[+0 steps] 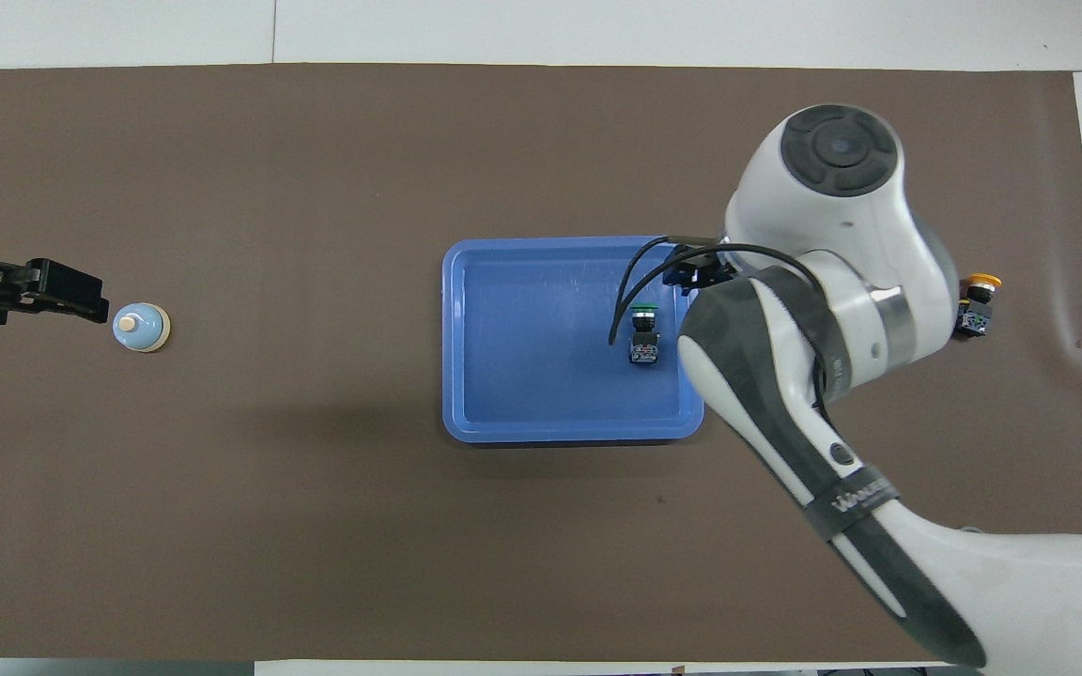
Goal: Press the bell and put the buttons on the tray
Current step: 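Lower the green button into the tray and open the right gripper, then grasp the red-topped button with the right gripper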
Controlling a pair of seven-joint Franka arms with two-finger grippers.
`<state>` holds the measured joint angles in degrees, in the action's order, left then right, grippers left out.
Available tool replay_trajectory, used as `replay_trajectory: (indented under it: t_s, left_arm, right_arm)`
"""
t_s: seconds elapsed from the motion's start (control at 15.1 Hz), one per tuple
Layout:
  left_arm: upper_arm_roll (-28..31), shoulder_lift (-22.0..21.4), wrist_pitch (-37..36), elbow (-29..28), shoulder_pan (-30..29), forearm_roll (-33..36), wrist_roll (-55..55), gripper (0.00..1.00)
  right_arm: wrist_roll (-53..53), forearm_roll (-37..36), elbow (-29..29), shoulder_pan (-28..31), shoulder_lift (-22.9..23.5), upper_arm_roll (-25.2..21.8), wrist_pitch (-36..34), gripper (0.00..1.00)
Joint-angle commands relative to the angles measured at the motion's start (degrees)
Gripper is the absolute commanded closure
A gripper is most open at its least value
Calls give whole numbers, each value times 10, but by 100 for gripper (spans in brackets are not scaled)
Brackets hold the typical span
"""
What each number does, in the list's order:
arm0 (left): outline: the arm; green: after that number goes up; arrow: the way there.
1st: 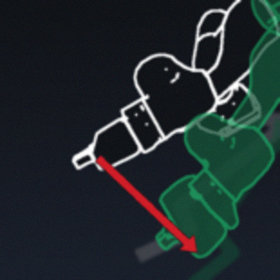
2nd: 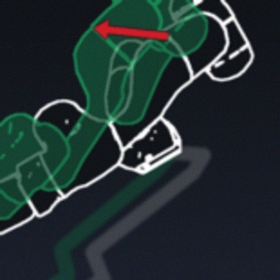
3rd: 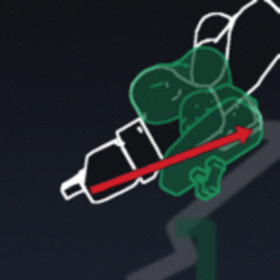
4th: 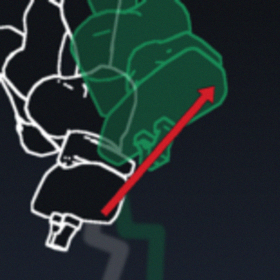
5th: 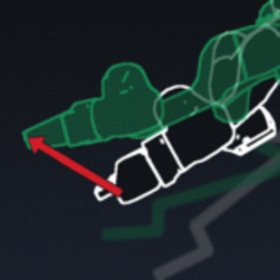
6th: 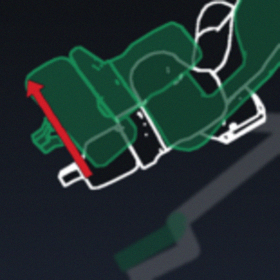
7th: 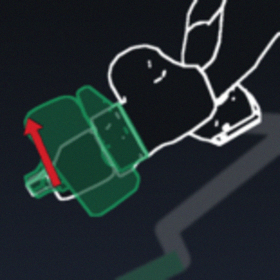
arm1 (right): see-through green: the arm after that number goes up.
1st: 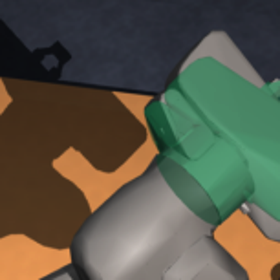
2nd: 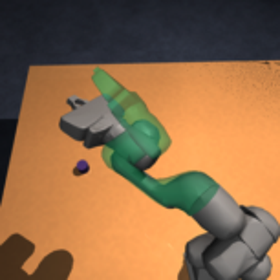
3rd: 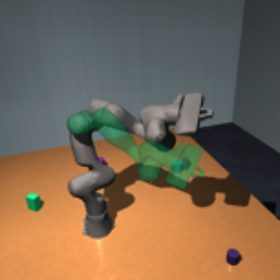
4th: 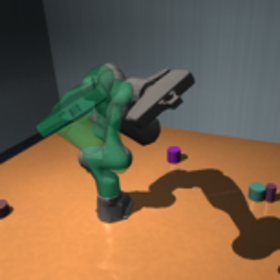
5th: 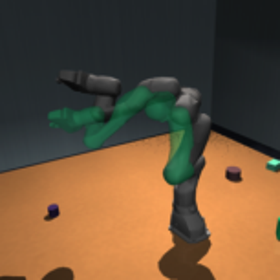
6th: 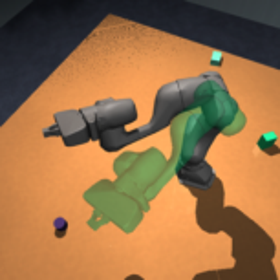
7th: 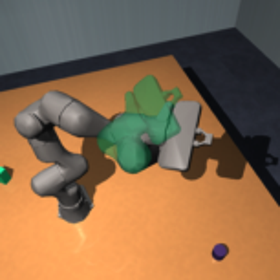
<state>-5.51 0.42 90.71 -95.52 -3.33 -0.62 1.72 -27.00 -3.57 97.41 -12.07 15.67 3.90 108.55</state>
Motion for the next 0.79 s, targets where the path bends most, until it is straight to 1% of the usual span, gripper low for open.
replay_trajectory:
  t_s: [0.0,0.07,0.2,0.33,0.46,0.59,0.66,0.73]
  left_arm:
    - [2,-6,-6,0,1,0,-5,0]
    - [2,-6,-6,1,1,0,-5,0]
    - [2,-6,-6,1,1,0,-5,0]
    - [2,-6,-6,1,1,0,-5,0]
    - [2,-6,-6,1,1,0,-5,0]
    - [2,-6,-6,0,1,0,-5,0]
    - [2,-6,-6,0,1,0,-5,0]
    - [2,-6,-6,1,1,0,-5,0]
  right_arm:
    - [112,1,24,83,6,6,64,0]
    - [141,1,40,102,6,6,86,0]
    - [148,0,74,123,7,5,140,0]
    - [149,0,113,143,14,5,209,0]
    - [150,-1,136,160,27,5,246,0]
    - [150,-1,155,164,36,5,284,0]
    - [151,-1,160,164,39,5,299,3]
    - [150,-1,166,165,42,5,307,14]
